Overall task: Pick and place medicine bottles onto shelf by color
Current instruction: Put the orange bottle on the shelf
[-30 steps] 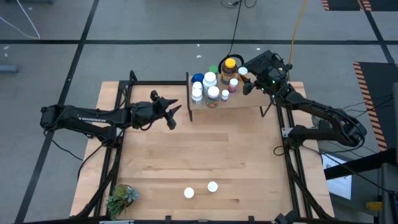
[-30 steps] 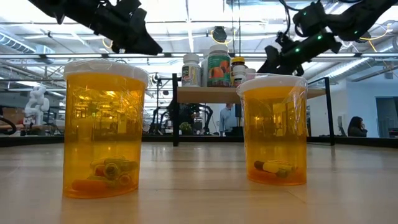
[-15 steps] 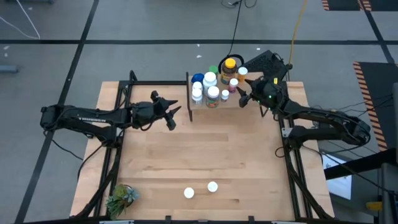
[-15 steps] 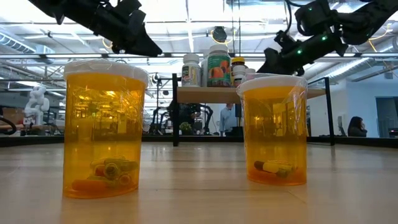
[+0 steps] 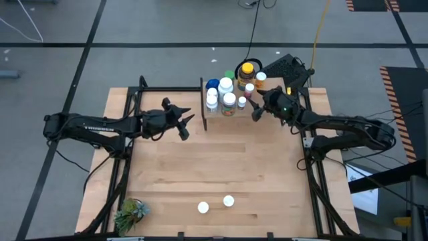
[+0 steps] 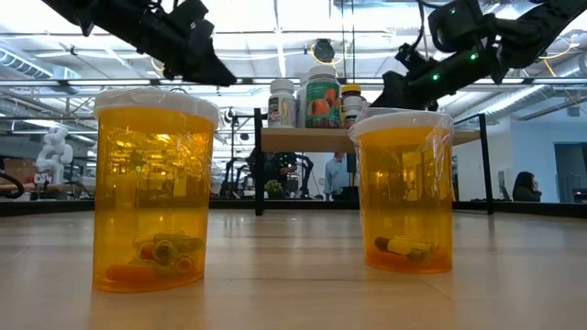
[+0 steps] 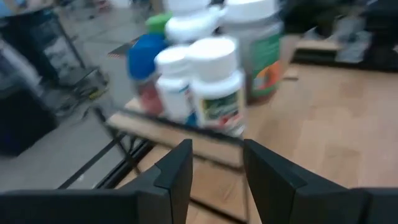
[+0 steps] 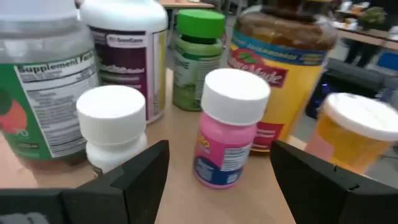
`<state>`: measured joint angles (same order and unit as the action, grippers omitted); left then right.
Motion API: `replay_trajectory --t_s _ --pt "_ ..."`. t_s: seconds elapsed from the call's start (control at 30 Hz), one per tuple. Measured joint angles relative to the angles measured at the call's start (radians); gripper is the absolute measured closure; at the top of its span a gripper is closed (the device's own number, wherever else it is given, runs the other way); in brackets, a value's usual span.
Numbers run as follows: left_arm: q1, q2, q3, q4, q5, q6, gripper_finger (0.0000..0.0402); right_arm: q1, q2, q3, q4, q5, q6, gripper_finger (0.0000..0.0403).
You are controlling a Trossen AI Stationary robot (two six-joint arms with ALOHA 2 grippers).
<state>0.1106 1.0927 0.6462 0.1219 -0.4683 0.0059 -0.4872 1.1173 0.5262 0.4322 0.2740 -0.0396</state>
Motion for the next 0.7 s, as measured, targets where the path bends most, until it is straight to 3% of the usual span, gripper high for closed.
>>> replay_trajectory --t_s 0.2,0.37,0.53,0.7 --pt "0.104 -0.025 0.001 -0.241 -0.184 -0.233 0.0234 0.081 -0.069 0.000 -0.067 0.111 -0.007 0.0131" --pt "0.248 0.009 0.001 -0.395 -0.138 -0.441 0.0160 0.126 -0.121 0.000 -0.061 0.117 -0.028 0.0131" --pt "0.345 0.051 0.001 -0.556 -0.155 -0.611 0.0086 0.148 -0.158 0.000 -0.113 0.118 -0.037 0.0131" --pt "0.377 0.078 0.000 -0.759 -0.133 -0.777 0.0052 0.149 -0.167 0.000 -0.151 0.118 -0.035 0.0131"
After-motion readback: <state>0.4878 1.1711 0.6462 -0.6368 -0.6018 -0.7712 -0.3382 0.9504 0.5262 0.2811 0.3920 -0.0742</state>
